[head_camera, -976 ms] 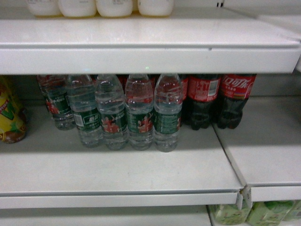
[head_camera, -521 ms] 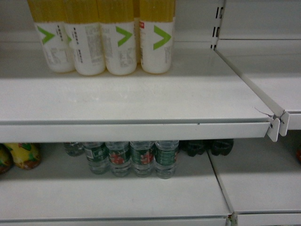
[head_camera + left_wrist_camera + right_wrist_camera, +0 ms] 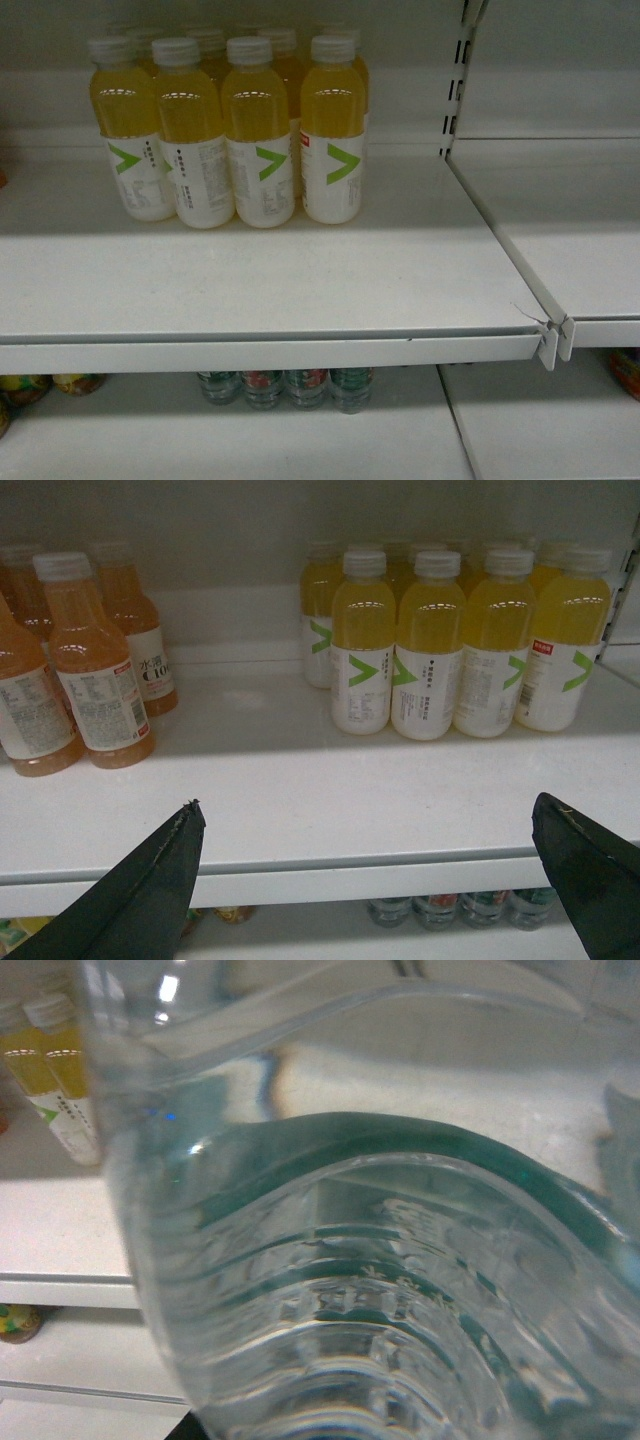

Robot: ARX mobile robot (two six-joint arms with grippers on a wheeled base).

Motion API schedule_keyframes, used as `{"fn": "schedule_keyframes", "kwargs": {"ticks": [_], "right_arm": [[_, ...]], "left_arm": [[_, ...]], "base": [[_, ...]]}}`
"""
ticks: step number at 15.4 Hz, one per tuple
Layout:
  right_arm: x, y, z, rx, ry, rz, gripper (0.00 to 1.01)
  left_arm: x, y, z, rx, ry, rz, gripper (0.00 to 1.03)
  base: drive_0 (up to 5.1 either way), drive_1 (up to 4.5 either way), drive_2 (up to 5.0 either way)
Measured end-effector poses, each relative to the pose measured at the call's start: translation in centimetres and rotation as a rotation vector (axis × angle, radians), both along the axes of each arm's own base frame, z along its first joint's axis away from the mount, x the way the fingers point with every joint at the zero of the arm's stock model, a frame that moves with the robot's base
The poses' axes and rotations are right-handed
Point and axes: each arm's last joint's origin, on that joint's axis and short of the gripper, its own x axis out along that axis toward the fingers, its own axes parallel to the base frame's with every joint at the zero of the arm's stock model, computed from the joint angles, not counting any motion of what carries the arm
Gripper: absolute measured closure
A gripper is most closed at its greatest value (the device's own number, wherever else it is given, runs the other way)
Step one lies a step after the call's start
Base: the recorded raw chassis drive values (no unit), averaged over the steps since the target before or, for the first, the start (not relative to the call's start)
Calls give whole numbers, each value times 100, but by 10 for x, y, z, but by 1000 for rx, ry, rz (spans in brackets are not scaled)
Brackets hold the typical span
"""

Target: Move water from second to third shelf

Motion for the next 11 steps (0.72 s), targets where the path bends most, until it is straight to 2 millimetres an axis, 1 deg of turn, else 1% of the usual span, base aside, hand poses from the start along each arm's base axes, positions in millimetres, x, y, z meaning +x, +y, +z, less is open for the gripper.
{"fn": "schedule_keyframes", "kwargs": {"ticks": [11], "right_arm": [[0,0,0,-1,3,-3,62]], "left_arm": [[0,0,0,0,0,1,5]], "base": [[0,0,0]]}}
